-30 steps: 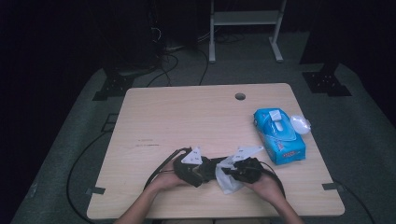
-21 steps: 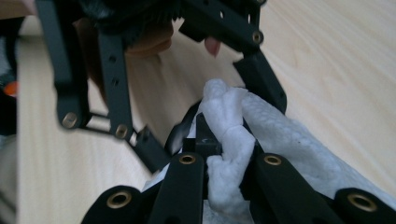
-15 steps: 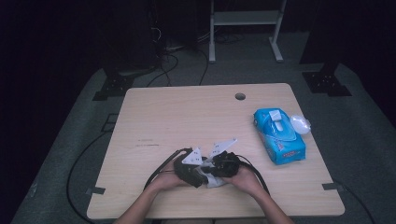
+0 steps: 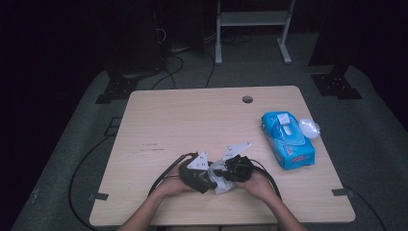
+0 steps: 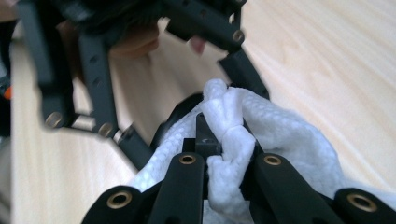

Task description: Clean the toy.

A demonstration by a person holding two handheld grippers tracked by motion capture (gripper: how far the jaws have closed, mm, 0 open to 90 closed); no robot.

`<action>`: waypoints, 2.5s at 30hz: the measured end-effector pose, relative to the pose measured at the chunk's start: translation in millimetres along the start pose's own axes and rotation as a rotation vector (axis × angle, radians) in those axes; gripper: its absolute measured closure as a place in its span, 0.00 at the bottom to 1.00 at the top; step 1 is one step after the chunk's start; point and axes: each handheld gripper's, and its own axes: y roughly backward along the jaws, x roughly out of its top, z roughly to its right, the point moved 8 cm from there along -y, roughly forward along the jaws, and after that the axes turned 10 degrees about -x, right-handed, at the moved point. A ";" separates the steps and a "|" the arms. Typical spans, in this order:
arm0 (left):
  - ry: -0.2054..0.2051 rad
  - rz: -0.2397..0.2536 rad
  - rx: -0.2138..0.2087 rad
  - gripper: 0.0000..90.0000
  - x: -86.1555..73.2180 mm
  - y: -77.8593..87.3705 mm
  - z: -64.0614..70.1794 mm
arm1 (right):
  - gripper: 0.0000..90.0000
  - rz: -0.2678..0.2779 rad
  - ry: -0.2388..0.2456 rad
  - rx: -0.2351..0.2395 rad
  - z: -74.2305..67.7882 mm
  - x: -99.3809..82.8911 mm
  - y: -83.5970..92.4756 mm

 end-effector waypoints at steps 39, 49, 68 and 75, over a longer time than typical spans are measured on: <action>-0.001 -0.001 -0.004 0.27 -0.6 0.7 1.3 | 0.94 -0.031 0.057 0.073 -13.2 3.7 -3.7; 0.002 -0.005 -0.009 0.27 0.4 0.2 1.8 | 0.94 -0.031 0.069 0.093 -20.4 17.2 -15.9; 0.004 -0.001 -0.015 0.27 -1.7 3.5 -1.6 | 0.94 -0.003 -0.044 -0.121 46.1 -43.8 43.9; -0.001 -0.009 -0.005 0.27 -1.1 1.8 -1.4 | 0.94 0.025 0.011 -0.018 6.6 -26.6 24.7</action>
